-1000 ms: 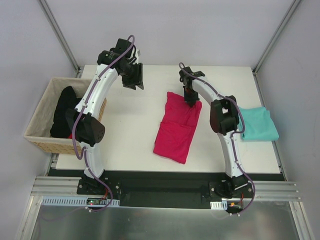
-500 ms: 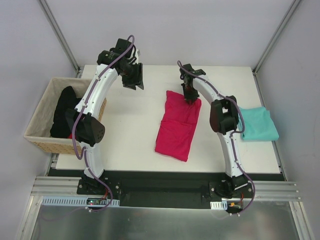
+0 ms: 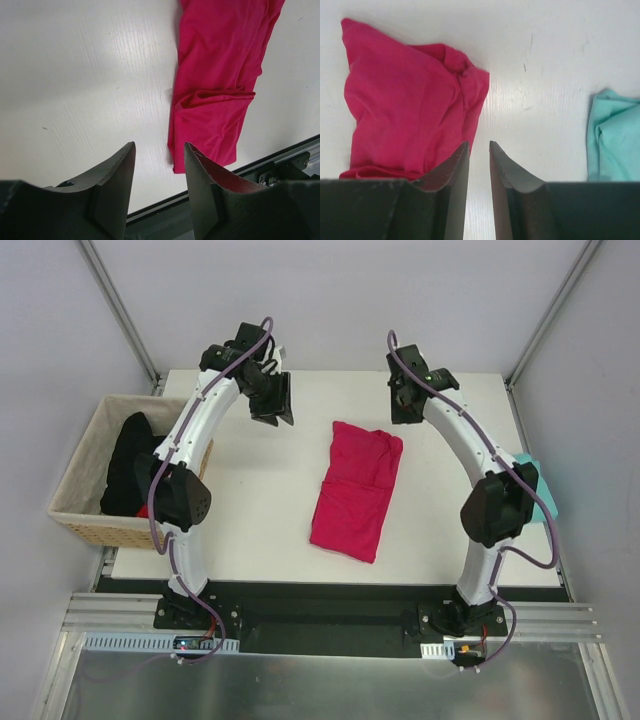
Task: Fold and stack the t-shirts
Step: Fold the folded rectangular tshirt in 1/3 of the way
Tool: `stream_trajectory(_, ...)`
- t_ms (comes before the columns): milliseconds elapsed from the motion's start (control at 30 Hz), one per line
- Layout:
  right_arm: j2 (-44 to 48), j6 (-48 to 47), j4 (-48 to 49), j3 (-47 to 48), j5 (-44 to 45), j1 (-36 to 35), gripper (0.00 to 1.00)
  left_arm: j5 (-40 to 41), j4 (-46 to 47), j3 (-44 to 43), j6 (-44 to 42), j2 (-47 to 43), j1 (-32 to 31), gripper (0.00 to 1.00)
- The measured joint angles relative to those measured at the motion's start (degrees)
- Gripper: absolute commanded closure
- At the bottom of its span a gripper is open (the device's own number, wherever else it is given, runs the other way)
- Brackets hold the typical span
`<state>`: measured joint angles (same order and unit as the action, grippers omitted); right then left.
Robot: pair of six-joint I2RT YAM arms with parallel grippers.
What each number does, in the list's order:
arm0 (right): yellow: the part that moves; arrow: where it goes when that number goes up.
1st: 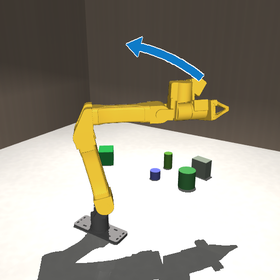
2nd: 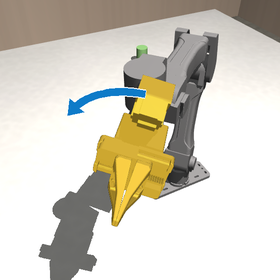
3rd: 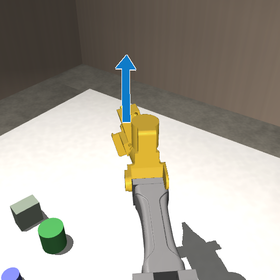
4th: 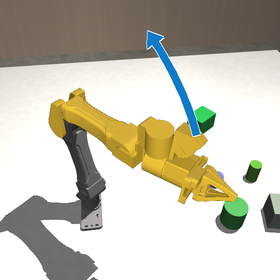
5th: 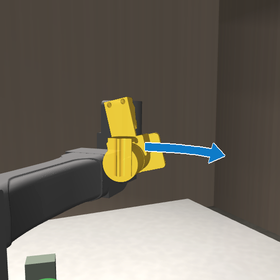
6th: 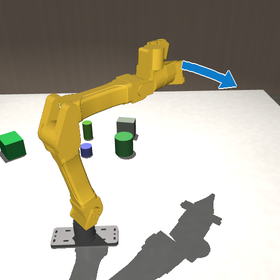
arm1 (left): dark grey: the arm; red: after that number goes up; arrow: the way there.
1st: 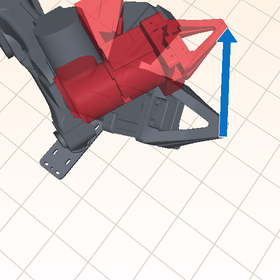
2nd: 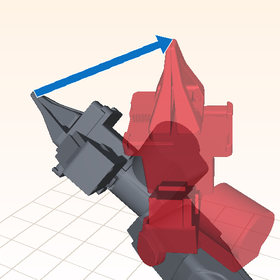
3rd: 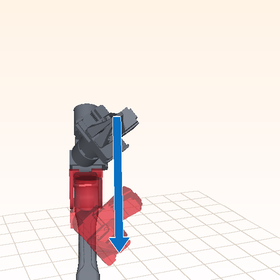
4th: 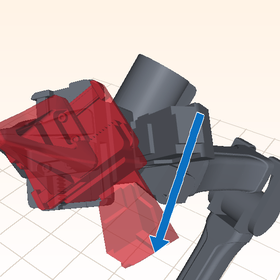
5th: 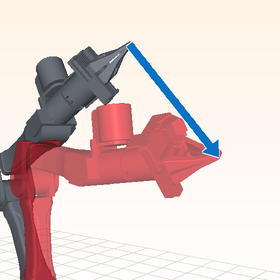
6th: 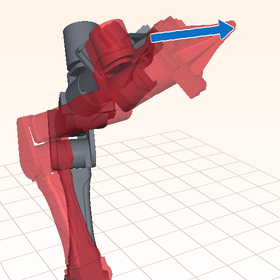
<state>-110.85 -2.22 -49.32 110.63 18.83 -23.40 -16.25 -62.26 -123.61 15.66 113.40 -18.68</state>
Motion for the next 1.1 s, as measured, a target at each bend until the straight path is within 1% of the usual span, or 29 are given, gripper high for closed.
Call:
stream_trajectory(100,3.7,2.8,0.3,-6.4,0.0,-0.3,0.74,-0.7,0.5,2.1,0.0,0.0,0.0,0.56)
stream_trajectory(267,4.2,7.0,0.3,-16.6,-0.1,-1.8,0.72,-1.8,2.1,9.8,-0.2,-0.5,0.0,0.56)
stream_trajectory(367,4.2,9.5,0.0,-20.9,-0.1,-3.7,0.69,-2.7,3.0,15.0,-0.2,-1.0,0.0,0.55)
stream_trajectory(400,4.3,10.1,0.2,-22.0,0.1,-4.3,0.66,-2.8,3.0,16.3,-0.3,-1.2,0.0,0.55)
stream_trajectory(500,5.7,12.3,0.5,-26.4,0.4,-7.3,0.64,-3.1,4.2,21.0,-0.3,-2.9,-0.4,0.54)
stream_trajectory(633,8.4,15.4,-0.4,-29.0,2.1,-12.0,0.61,-3.1,5.1,25.7,-0.3,-5.9,-2.2,0.54)
stream_trajectory(800,12.2,20.0,-1.7,-30.2,5.0,-19.0,0.60,-3.1,6.1,28.7,-0.2,-8.9,-6.1,0.54)
stream_trajectory(967,12.8,23.9,-2.4,-33.3,6.0,-22.3,0.60,-2.8,6.9,32.2,0.1,-10.3,-9.5,0.54)
stream_trajectory(1100,12.8,26.4,-3.1,-36.7,6.2,-23.8,0.60,-2.7,7.5,35.1,0.5,-10.4,-10.6,0.54)
